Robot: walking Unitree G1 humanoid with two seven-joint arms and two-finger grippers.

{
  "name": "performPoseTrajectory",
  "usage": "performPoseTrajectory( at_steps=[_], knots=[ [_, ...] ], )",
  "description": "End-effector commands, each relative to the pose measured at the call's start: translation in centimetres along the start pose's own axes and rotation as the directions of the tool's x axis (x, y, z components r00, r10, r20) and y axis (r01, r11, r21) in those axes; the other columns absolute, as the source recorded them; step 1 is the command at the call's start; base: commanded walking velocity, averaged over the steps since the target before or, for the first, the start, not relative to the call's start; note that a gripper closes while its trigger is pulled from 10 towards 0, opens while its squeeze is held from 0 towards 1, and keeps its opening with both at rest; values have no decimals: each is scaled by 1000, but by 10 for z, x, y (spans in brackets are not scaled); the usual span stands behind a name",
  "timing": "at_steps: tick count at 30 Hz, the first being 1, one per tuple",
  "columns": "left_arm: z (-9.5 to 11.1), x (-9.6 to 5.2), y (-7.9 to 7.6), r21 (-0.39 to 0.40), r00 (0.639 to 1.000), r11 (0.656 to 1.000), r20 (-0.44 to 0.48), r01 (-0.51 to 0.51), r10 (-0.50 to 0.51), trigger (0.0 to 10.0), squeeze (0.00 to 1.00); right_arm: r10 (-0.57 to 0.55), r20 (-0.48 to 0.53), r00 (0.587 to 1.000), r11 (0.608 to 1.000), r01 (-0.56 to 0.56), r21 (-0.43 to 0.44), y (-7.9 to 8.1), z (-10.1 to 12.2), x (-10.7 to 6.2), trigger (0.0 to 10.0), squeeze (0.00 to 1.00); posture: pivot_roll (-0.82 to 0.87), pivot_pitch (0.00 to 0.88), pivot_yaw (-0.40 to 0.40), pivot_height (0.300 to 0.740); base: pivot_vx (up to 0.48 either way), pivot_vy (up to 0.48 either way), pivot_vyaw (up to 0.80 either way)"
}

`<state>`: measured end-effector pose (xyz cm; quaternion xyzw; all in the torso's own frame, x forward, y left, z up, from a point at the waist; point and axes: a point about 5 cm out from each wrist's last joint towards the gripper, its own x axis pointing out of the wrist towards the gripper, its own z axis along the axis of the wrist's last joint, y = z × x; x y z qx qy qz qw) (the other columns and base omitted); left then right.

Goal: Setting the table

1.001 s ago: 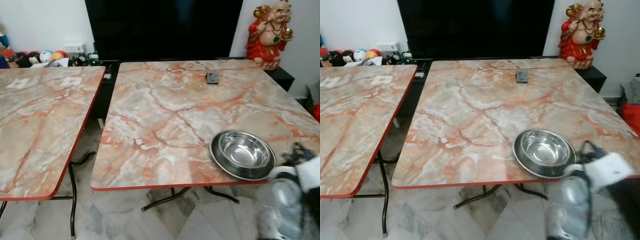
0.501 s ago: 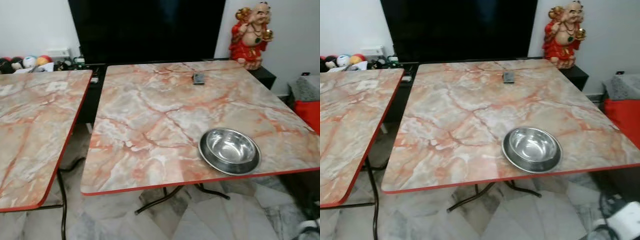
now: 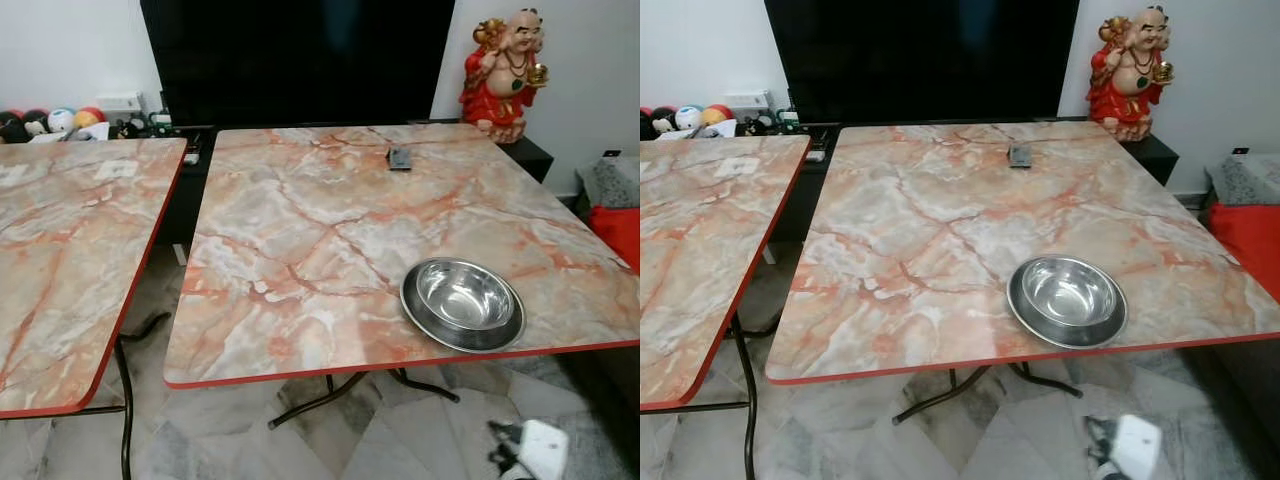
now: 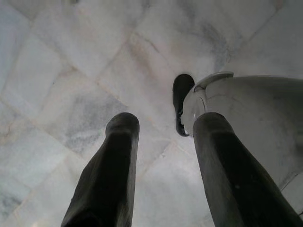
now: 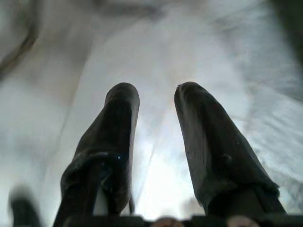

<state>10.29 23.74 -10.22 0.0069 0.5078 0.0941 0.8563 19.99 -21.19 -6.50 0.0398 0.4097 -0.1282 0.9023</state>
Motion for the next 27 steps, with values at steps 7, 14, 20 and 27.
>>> performPoseTrajectory(
  at_steps=[7, 14, 20, 27],
  knots=[
    [14, 3, 2, 9, 1000, 1000, 14, -5, 5, 10000, 0, 109, -140, 984, 975, -133, -175, 21, -32, -3, 10000, 0, 26, 0, -7, 740, 0, 0, 0],
    [26, 6, 2, 7, 1000, 1000, 29, -5, 5, 10000, 0, 106, -128, 986, 985, -122, -120, 15, -28, 0, 10000, 0, 6, 0, 14, 740, 0, 0, 0],
    [30, 7, 2, -13, 999, 1000, 37, -11, 11, 10000, 0, 131, -127, 983, 974, -151, -170, 18, -28, -1, 10000, 0, 32, 0, 0, 740, 0, 0, 71],
    [33, 7, 3, -12, 999, 1000, 42, -14, 14, 10000, 0, 141, -132, 981, 968, -164, -188, 20, -29, -1, 10000, 0, 51, 0, -17, 740, 0, 0, 796]
  ],
)
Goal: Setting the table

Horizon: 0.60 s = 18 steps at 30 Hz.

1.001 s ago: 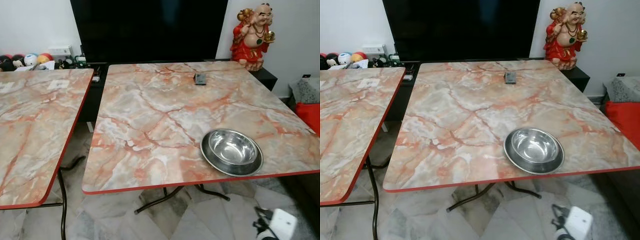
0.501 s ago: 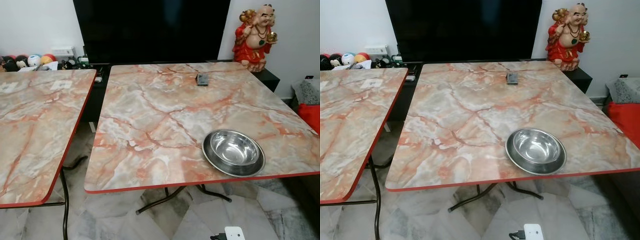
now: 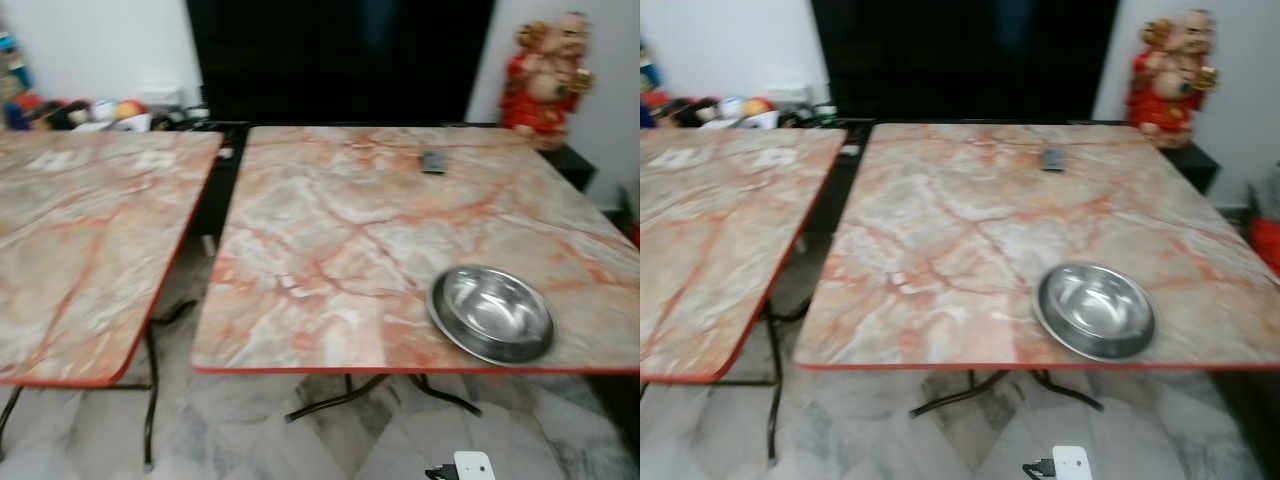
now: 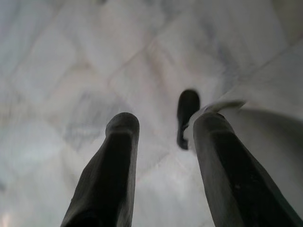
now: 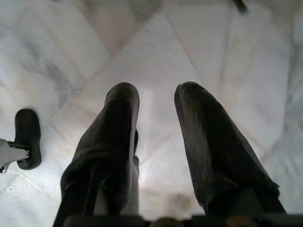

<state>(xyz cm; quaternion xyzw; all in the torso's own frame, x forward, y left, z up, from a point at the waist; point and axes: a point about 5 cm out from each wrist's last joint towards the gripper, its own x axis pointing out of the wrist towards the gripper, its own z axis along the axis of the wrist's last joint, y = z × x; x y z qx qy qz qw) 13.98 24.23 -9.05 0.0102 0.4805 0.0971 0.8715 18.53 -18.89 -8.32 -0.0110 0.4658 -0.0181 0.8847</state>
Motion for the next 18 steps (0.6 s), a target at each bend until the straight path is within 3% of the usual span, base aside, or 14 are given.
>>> performPoseTrajectory(
  at_steps=[1, 9, 10, 11, 18],
  knots=[
    [-5, -1, 3, -22, 1000, 1000, -23, -12, 12, 10000, 0, 6, -7, 1000, 1000, -6, -3, 1, -2, 0, 10000, 0, 52, 0, -21, 740, 0, 0, 800],
    [-8, -2, 3, -24, 999, 1000, -41, -1, 0, 10000, 0, -14, -7, 1000, 998, 14, 57, -1, -4, -1, 10000, 0, 40, 0, -18, 740, 0, 0, 0],
    [-10, -2, 3, -6, 999, 1000, -45, 4, -4, 10000, 655, -19, -8, 1000, 998, 20, 65, -2, -6, -1, 10000, 0, 32, 0, -13, 740, 0, 0, 0],
    [-12, -2, 3, 5, 999, 1000, -49, 7, -7, 10000, 1000, -23, -11, 1000, 997, 24, 72, -4, -8, -2, 10000, 0, 27, 0, -10, 740, 0, 0, 0],
    [-23, -6, 6, 34, 998, 999, -61, 13, -11, 10000, 1000, -40, -61, 997, 997, 44, 68, -7, -29, -6, 10000, 0, 41, 6, -9, 740, 0, 0, 0]
  ],
)
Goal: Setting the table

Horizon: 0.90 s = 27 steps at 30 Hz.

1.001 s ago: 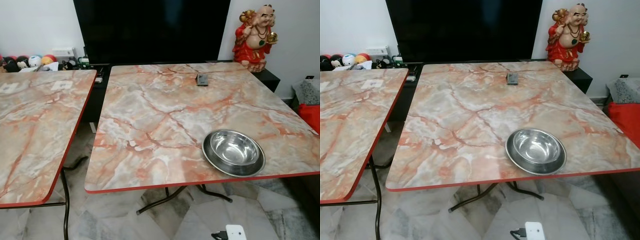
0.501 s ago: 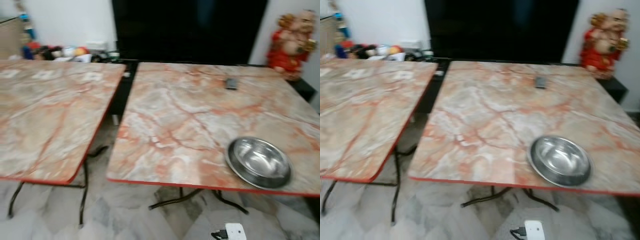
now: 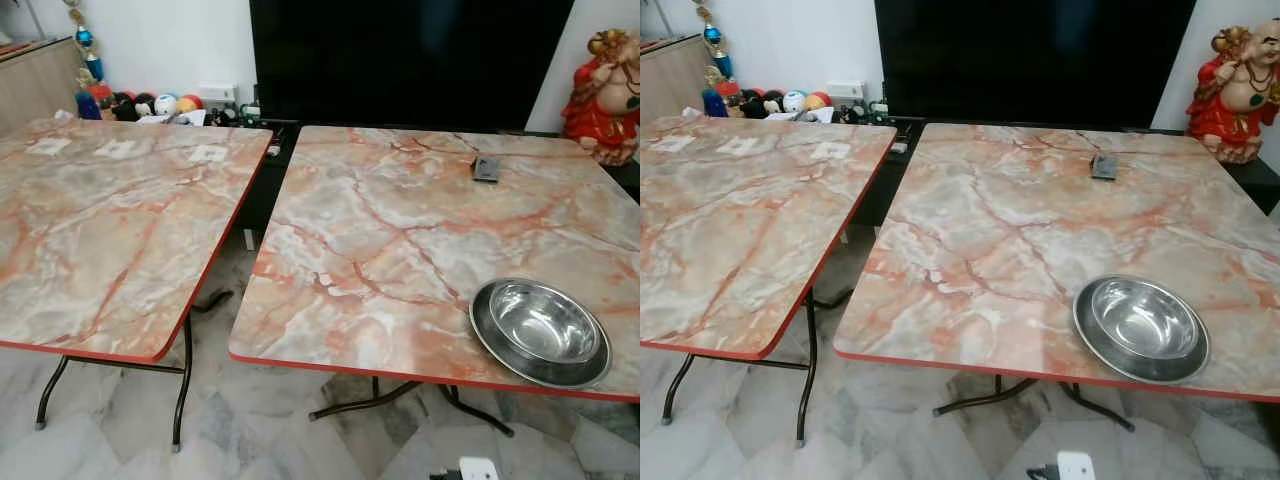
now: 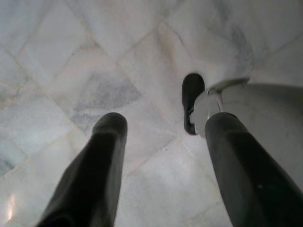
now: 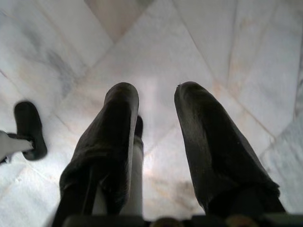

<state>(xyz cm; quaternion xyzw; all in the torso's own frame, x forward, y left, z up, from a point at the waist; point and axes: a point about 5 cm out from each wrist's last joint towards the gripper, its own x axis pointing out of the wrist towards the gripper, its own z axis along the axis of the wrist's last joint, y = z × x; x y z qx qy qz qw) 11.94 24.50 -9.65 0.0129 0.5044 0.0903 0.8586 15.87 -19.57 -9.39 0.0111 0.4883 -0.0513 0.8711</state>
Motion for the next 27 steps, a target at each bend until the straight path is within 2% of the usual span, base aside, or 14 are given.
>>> performPoseTrajectory(
  at_steps=[1, 12, 27],
  knots=[
    [-4, -1, 1, 16, 1000, 1000, -7, 3, -3, 10000, 1000, -4, -6, 1000, 1000, 4, 0, 0, -2, 0, 10000, 0, 43, 7, -10, 740, 0, 0, 0],
    [-9, -2, -2, 37, 1000, 999, -21, 20, -19, 10000, 1000, 13, 49, 999, 1000, -13, 4, 9, 15, 2, 10000, 0, 37, 37, -11, 740, 0, 0, 0],
    [-16, -4, 3, 46, 999, 999, -34, 22, -20, 10000, 1000, 30, 19, 999, 1000, -30, -1, 21, 4, 1, 10000, 0, 23, 47, -4, 740, 0, 0, 0]
  ],
)
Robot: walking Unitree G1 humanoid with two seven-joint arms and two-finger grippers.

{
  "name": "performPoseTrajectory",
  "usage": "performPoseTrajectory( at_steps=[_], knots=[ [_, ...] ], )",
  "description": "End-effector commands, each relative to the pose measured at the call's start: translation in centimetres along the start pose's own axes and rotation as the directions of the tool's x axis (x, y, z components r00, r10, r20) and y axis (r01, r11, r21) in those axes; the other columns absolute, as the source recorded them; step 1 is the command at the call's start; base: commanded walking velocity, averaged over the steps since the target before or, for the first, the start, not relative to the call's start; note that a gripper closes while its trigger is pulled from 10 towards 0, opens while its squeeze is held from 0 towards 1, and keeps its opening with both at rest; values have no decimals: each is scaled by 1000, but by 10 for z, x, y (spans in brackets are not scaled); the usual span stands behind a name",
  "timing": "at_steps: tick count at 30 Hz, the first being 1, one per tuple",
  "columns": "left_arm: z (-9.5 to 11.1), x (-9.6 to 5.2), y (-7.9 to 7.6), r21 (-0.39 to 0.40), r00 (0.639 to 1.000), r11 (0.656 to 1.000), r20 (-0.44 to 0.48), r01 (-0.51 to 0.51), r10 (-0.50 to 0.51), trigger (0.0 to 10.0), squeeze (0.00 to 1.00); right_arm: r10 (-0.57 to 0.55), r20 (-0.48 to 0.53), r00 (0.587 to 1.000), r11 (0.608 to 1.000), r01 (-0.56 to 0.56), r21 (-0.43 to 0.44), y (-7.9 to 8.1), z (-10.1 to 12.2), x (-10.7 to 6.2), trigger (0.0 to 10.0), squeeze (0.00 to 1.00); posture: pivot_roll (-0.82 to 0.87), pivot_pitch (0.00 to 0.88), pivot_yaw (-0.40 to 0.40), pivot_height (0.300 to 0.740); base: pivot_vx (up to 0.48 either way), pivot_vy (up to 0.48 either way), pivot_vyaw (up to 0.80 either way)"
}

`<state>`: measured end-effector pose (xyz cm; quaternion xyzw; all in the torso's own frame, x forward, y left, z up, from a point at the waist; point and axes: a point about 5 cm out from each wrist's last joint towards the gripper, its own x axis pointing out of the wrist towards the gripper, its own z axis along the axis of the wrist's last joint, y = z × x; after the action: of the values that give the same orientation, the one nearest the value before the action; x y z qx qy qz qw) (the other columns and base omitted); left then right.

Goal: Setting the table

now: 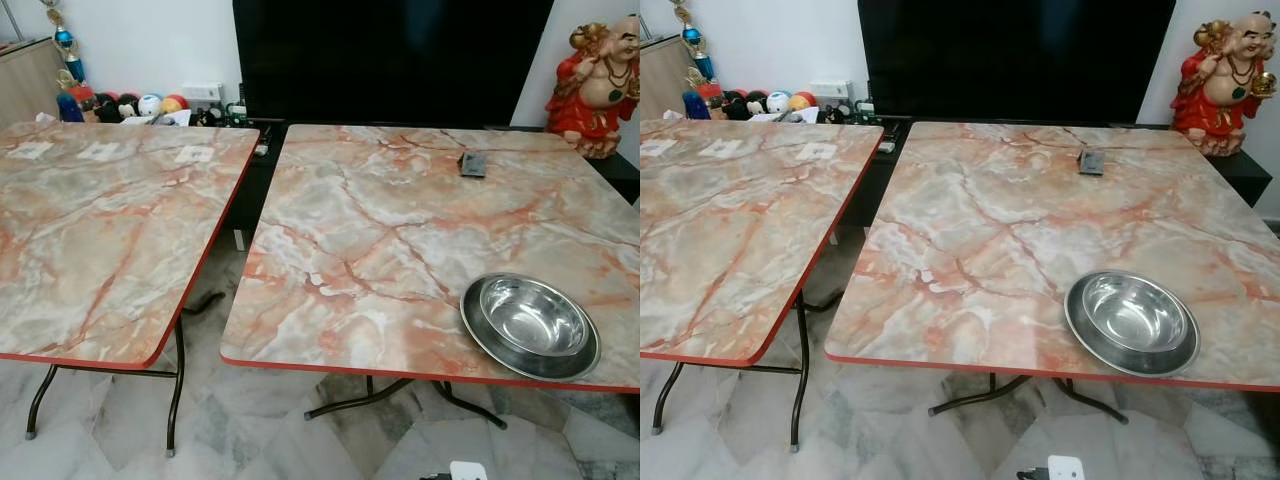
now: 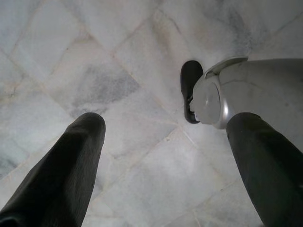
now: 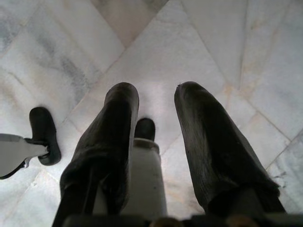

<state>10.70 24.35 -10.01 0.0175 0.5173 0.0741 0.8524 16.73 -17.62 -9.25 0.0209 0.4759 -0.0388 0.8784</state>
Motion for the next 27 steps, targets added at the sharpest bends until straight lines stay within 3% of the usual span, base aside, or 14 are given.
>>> performPoseTrajectory(
  at_steps=[1, 8, 9, 13, 16, 22, 27],
  knots=[
    [-3, -1, 2, 27, 1000, 1000, -6, 2, -2, 10000, 1000, -2, -7, 1000, 1000, 2, -5, 0, -3, 0, 10000, 0, 18, 47, -3, 740, 0, 0, 0],
    [-1, 0, -1, 39, 1000, 999, 1, 7, -7, 10000, 1000, -17, 2, 1000, 1000, 17, -6, -8, -1, -1, 10000, 0, 0, 61, 6, 740, 0, 0, 0],
    [-1, 0, -2, 38, 1000, 999, 2, 7, -8, 10000, 0, -19, 4, 1000, 1000, 19, -4, -9, 0, -1, 10000, 0, 2, 65, 4, 740, 0, 0, 0],
    [-1, 0, -1, -1, 1000, 1000, 6, -9, 9, 10000, 0, -20, -1, 1000, 1000, 20, 3, -8, -2, -1, 10000, 0, 4, 74, 2, 740, 0, 0, 0],
    [-1, 0, 0, 11, 1000, 1000, -5, -9, 9, 10000, 0, 5, 11, 1000, 999, -4, -33, -4, 0, -1, 10000, 0, 2, 84, 1, 740, 0, 0, 0],
    [-1, 0, 1, 20, 1000, 1000, -15, -11, 11, 10000, 0, 3, 12, 1000, 1000, -2, -29, -3, 0, 0, 10000, 0, 21, 83, 2, 740, 0, 0, 800],
    [-2, -1, 4, 24, 1000, 1000, -14, -20, 21, 10000, 0, 0, 5, 1000, 1000, 0, -1, 1, -2, -1, 10000, 0, 24, 79, 13, 740, 0, 259, 0]
  ],
)
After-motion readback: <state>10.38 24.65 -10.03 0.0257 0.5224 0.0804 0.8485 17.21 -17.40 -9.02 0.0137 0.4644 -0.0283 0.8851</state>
